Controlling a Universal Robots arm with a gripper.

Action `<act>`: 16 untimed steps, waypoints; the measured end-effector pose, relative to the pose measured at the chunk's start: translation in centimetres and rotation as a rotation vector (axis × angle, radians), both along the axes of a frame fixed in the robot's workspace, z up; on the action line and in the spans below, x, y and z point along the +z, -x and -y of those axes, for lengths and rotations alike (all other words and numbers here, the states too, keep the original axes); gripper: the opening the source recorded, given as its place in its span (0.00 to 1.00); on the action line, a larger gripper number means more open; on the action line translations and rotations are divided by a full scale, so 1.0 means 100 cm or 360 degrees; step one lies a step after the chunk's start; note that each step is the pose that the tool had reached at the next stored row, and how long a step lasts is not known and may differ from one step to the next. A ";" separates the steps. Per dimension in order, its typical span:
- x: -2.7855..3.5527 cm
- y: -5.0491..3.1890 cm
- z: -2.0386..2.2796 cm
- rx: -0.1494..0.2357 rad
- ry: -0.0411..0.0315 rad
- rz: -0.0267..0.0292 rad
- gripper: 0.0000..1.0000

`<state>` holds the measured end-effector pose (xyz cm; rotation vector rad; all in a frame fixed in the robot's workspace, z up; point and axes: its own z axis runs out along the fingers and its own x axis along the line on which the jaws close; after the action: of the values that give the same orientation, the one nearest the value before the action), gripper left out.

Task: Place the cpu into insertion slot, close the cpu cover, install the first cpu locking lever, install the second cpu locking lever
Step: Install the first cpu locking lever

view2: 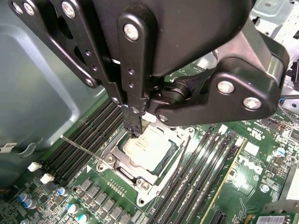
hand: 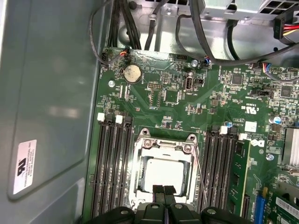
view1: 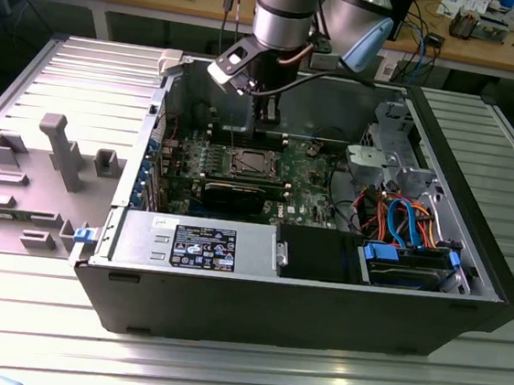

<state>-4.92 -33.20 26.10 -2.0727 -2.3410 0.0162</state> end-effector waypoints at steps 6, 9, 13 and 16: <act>0.0044 0.0000 0.0000 0.0000 0.0000 0.00005 0.11; 0.0049 0.0000 0.0000 0.0000 0.0000 0.00004 0.11; 0.0063 0.0001 0.0000 0.0000 0.0000 0.00003 0.11; 0.0069 0.0000 0.0000 0.0000 0.0000 0.00005 0.11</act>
<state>-4.92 -33.19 26.79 -2.0727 -2.3411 0.0156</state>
